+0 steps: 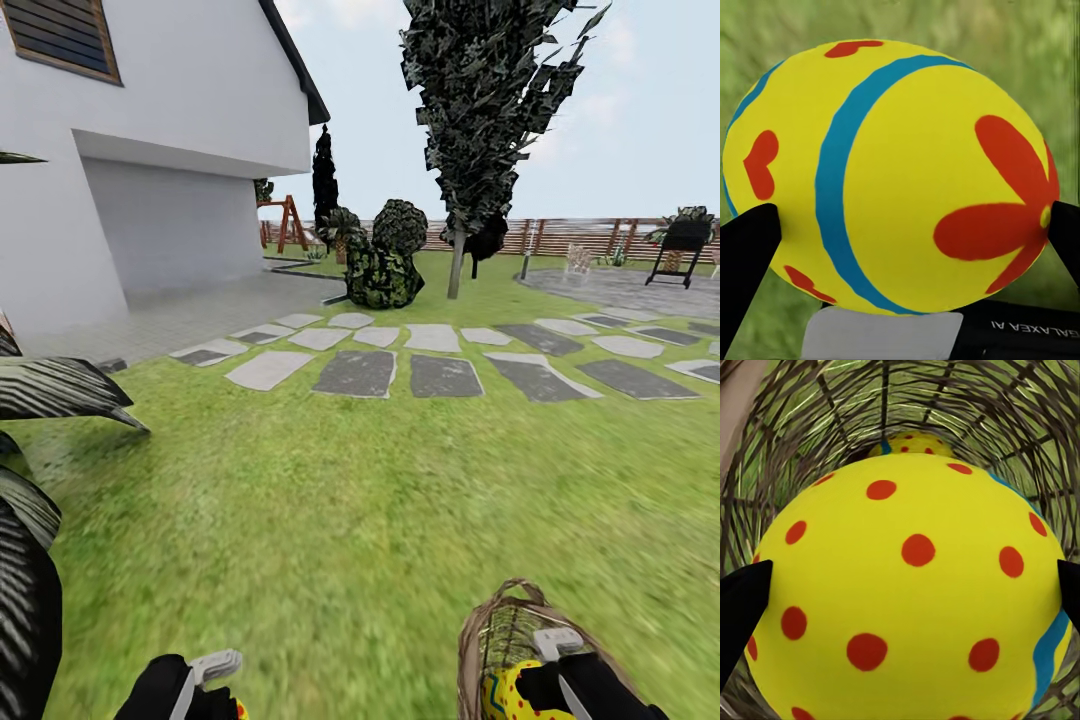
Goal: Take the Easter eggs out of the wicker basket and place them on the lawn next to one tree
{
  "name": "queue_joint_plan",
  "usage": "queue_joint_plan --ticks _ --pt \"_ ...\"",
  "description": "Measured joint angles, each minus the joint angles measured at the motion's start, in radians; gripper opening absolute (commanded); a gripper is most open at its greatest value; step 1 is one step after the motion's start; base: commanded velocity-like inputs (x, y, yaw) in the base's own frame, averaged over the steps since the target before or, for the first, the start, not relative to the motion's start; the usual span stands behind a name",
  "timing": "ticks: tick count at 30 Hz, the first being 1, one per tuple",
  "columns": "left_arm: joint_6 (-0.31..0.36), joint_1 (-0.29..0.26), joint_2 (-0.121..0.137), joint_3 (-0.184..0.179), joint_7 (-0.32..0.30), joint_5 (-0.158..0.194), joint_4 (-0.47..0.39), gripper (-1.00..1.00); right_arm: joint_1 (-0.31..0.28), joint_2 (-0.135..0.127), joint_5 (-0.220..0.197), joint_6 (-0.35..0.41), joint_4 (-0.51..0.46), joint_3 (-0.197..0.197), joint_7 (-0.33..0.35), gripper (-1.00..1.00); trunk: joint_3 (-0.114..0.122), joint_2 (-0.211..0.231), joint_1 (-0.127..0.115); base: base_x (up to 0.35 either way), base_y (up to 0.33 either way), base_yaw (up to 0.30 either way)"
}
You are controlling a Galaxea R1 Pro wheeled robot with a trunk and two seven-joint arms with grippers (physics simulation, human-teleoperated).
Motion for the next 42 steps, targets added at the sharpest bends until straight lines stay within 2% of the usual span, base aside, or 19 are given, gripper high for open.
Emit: queue_joint_plan --ticks 13,30,42 --pt "-0.012 0.000 -0.004 0.004 0.000 0.009 0.012 -1.00 0.000 0.000 0.000 0.000 0.000 0.000 0.000 -1.00 0.041 0.091 -0.050 -0.030 0.000 0.000" --pt "-0.017 0.000 -0.020 0.003 0.000 0.009 0.020 -1.00 0.000 0.000 0.002 0.000 -0.001 0.000 0.000 -1.00 0.094 0.210 -0.114 -0.313 -0.070 0.000" --pt "-0.019 0.000 -0.020 0.003 -0.001 0.010 0.018 -1.00 0.000 -0.002 0.002 0.000 -0.002 0.001 0.001 -1.00 0.094 0.210 -0.115 -0.008 -0.001 0.000"
